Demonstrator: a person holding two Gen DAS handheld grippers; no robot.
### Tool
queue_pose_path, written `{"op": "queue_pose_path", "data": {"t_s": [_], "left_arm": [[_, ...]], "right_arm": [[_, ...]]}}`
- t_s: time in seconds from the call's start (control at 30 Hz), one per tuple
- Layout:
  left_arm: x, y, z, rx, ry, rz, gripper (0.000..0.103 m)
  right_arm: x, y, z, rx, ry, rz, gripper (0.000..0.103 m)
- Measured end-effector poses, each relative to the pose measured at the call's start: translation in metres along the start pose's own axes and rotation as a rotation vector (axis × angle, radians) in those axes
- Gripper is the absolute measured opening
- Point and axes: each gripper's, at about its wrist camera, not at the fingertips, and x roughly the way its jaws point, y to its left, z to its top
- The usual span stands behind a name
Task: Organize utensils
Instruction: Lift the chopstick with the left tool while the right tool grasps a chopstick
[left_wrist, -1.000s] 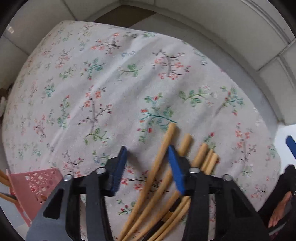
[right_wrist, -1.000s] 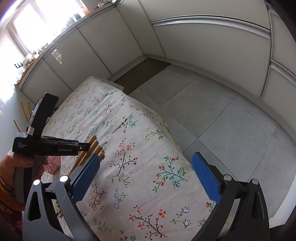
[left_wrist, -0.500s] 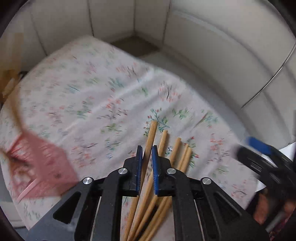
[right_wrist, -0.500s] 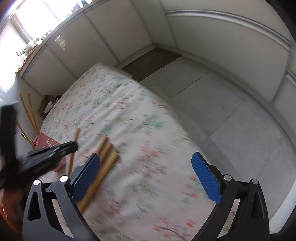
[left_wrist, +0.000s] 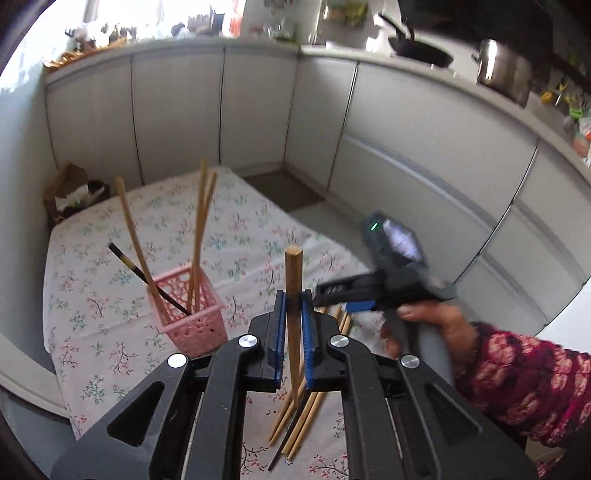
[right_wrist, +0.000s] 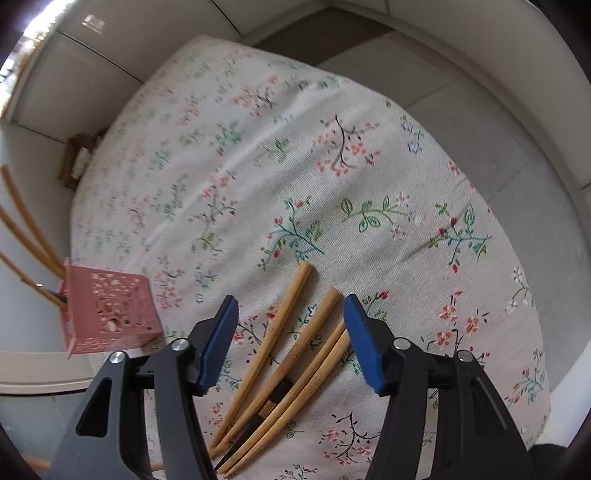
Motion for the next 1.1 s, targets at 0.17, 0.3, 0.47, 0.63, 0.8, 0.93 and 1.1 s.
{"op": "queue_pose_path", "data": {"t_s": [0.17, 0.3, 0.47, 0.63, 0.8, 0.93, 1.1], "left_arm": [[-0.021, -0.001, 0.002, -0.007, -0.082, -0.022, 0.007], [-0.033, -0.003, -0.001, -0.006, -0.122, -0.022, 0.007], [-0.049, -0.004, -0.002, -0.009, -0.165, -0.038, 0.007], [-0.049, 0.007, -0.005, -0.029, -0.168, -0.04, 0.007], [-0.055, 0.007, -0.004, -0.037, -0.183, -0.052, 0.007], [-0.056, 0.012, -0.005, -0.048, -0.19, -0.056, 0.007], [-0.058, 0.014, -0.005, -0.052, -0.195, -0.057, 0.007]], "right_arm": [[0.01, 0.01, -0.001, -0.01, 0.023, -0.019, 0.048], [0.016, 0.023, -0.001, -0.038, 0.031, -0.043, 0.043], [0.012, 0.025, 0.006, -0.03, -0.006, -0.043, 0.043], [0.001, 0.006, 0.004, 0.006, 0.011, 0.015, 0.044], [0.008, 0.01, 0.0, -0.017, -0.021, -0.113, 0.017], [0.007, 0.015, -0.004, -0.037, -0.03, -0.145, 0.01], [0.011, 0.025, 0.0, -0.015, -0.024, -0.139, 0.01]]}}
